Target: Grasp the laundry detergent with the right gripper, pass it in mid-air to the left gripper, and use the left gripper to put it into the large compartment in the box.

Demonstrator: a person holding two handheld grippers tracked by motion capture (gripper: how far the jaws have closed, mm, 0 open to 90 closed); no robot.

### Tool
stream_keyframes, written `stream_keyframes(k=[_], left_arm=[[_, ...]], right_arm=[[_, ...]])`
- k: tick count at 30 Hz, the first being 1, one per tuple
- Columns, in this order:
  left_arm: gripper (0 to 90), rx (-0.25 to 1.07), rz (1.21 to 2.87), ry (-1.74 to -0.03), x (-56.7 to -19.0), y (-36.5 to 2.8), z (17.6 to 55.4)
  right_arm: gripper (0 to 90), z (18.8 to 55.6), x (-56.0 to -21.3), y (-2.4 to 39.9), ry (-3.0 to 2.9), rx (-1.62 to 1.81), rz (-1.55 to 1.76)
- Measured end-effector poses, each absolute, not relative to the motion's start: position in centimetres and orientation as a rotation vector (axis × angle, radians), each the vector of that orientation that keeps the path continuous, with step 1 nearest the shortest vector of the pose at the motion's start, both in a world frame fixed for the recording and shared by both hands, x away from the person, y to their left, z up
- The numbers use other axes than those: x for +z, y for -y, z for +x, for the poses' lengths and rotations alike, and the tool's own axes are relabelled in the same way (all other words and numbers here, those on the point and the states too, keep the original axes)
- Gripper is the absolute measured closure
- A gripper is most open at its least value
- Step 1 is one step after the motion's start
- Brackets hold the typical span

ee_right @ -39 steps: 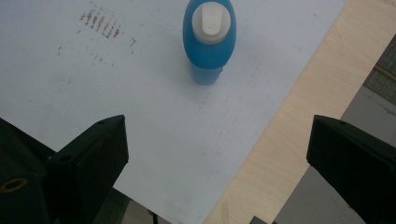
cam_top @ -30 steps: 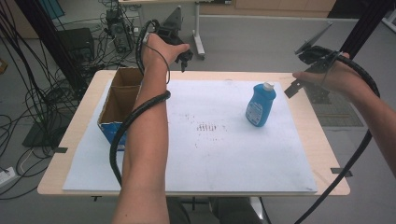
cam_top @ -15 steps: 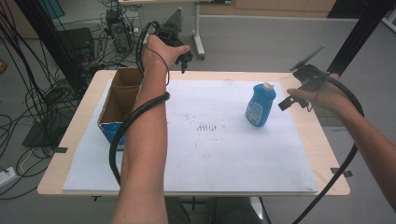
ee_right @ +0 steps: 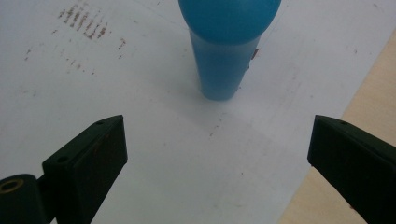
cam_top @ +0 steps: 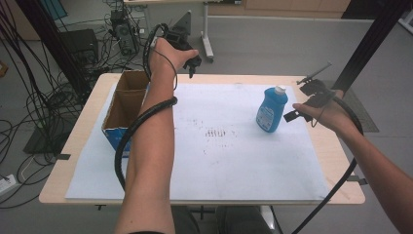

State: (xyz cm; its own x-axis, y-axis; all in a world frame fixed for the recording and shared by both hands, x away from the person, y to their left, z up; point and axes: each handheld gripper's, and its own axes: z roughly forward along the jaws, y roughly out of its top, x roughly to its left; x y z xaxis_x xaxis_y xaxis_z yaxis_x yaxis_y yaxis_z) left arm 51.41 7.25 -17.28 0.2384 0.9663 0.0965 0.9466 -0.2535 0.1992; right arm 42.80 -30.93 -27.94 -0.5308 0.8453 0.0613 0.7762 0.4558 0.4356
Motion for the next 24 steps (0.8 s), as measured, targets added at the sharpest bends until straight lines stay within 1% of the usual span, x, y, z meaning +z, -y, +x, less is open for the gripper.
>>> stream_keyframes(k=[8, 24], left_arm=[[6.0, 0.311, 2.382, -1.866, -17.2, -7.8, 51.3], [6.0, 0.326, 2.382, -1.872, -17.7, -8.0, 51.3]], right_arm=[[4.2, 43.0, -30.3, 30.7, -2.479, 0.695, 1.375], [3.3, 42.9, -33.7, 30.2, -2.326, 0.837, 1.3]])
